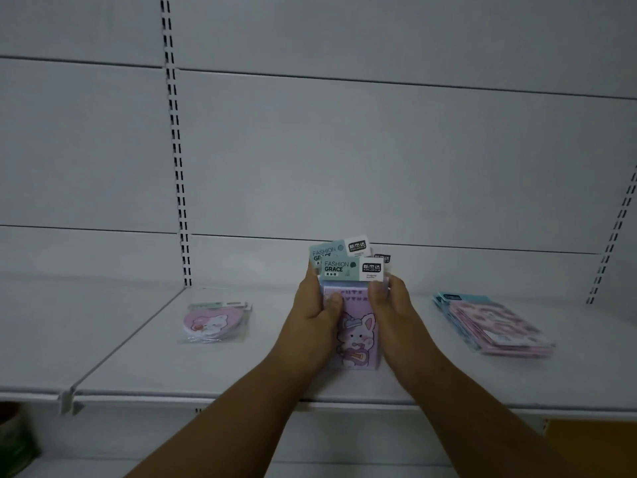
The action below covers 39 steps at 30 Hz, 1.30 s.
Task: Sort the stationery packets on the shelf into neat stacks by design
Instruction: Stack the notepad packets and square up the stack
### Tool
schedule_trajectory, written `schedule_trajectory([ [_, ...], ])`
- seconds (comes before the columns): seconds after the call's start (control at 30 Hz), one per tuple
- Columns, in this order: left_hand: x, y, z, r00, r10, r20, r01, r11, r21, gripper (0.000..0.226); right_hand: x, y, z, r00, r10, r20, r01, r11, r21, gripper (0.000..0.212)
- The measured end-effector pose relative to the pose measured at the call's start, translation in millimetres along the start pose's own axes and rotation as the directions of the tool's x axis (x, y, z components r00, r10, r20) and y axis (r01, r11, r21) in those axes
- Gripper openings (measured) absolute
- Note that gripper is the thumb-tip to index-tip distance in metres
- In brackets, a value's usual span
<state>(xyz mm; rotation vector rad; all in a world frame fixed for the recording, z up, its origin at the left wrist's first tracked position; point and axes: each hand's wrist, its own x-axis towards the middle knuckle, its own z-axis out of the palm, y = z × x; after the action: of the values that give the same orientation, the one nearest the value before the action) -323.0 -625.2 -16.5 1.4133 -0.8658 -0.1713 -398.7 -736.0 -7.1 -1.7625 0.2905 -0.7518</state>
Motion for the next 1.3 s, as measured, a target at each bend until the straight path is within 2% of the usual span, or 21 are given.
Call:
schedule_trajectory([
  [0.13, -0.1, 1.9, 1.6, 0.999, 0.032, -0.017, -0.032, 0.999, -0.028, 0.049, 3.7, -0.2, 6.3, 1.0, -0.024, -0.013, 0.025, 0.995, 0.1, 0.064],
  [0.2, 1.0, 3.6, 0.4, 0.998, 0.009, -0.063, -0.014, 0.997, -0.08, 0.049, 4.4, 2.5, 8.8, 1.0, 0.007, 0.016, -0.009, 0.989, 0.148, 0.069],
  [0.27, 1.9, 1.8, -1.7, 0.991, -0.035, -0.131, 0.019, 0.993, -0.12, 0.047, 4.8, 6.6, 7.7, 1.0, 0.029, 0.01, -0.03, 0.985, 0.167, 0.053],
  [0.33, 2.4, -1.5, -2.1, 0.985, -0.053, -0.164, 0.038, 0.995, -0.092, 0.04, 6.0, 5.9, 3.9, 0.997, 0.052, -0.054, -0.041, 0.982, 0.184, 0.035],
  [0.5, 0.3, -3.5, -2.2, 0.977, -0.014, -0.212, 0.018, 1.0, 0.019, 0.033, 15.2, 10.6, -3.0, 0.967, 0.186, -0.172, -0.135, 0.953, 0.27, 0.032],
  [0.6, -0.3, -4.1, -4.8, 0.971, -0.024, -0.239, 0.036, 0.998, 0.045, 0.021, 20.3, 15.9, -2.3, 0.957, 0.162, -0.24, -0.1, 0.963, 0.25, 0.029],
  [0.67, -0.4, -5.0, -2.6, 0.978, -0.027, -0.208, 0.047, 0.995, 0.093, 0.022, 21.5, 15.9, 2.3, 0.966, 0.152, -0.207, -0.092, 0.957, 0.274, 0.026],
  [0.73, 0.7, -5.3, 1.0, 0.985, -0.007, -0.173, 0.029, 0.991, 0.129, 0.028, 20.2, 12.2, 6.9, 0.982, 0.164, -0.096, -0.113, 0.909, 0.402, 0.029],
  [0.8, 1.1, -3.8, 3.5, 0.988, 0.019, -0.153, 0.003, 0.99, 0.139, 0.042, 17.3, 7.9, 6.5, 0.973, 0.232, 0.021, -0.202, 0.798, 0.567, 0.049],
  [0.87, 1.0, -3.0, 5.0, 0.991, 0.009, -0.135, 0.005, 0.995, 0.101, 0.05, 14.9, 5.9, 4.5, 0.968, 0.225, 0.114, -0.246, 0.74, 0.626, 0.062],
  [0.93, 1.5, -0.1, 5.7, 0.992, -0.025, -0.127, 0.035, 0.996, 0.078, 0.058, 12.0, 4.7, 6.0, 0.976, 0.165, 0.14, -0.215, 0.802, 0.557, 0.061],
  [1.0, 3.7, 5.0, 5.8, 0.984, -0.044, -0.172, 0.064, 0.991, 0.114, 0.063, 12.8, 3.6, 7.9, 0.998, 0.053, 0.047, -0.066, 0.933, 0.354, 0.051],
  [1.07, 5.9, 7.4, 5.5, 0.975, -0.021, -0.221, 0.048, 0.992, 0.116, 0.055, 13.6, 2.4, 6.2, 0.998, -0.044, -0.048, 0.051, 0.984, 0.168, 0.031],
  [1.1, 5.8, 7.2, 5.6, 0.973, -0.005, -0.23, 0.033, 0.992, 0.118, 0.049, 13.2, 3.9, 4.4, 0.996, -0.072, -0.052, 0.078, 0.99, 0.118, 0.026],
  [1.2, 0.4, 5.1, 3.4, 0.979, -0.019, -0.203, 0.038, 0.995, 0.091, 0.037, 5.4, 8.6, -2.1, 0.997, -0.055, 0.053, 0.053, 0.998, 0.046, 0.019],
  [1.3, -7.6, 3.7, -0.3, 0.992, -0.107, -0.069, 0.112, 0.991, 0.072, 0.027, -0.1, 13.3, -9.4, 0.989, -0.077, 0.128, 0.079, 0.997, -0.014, 0.024],
])
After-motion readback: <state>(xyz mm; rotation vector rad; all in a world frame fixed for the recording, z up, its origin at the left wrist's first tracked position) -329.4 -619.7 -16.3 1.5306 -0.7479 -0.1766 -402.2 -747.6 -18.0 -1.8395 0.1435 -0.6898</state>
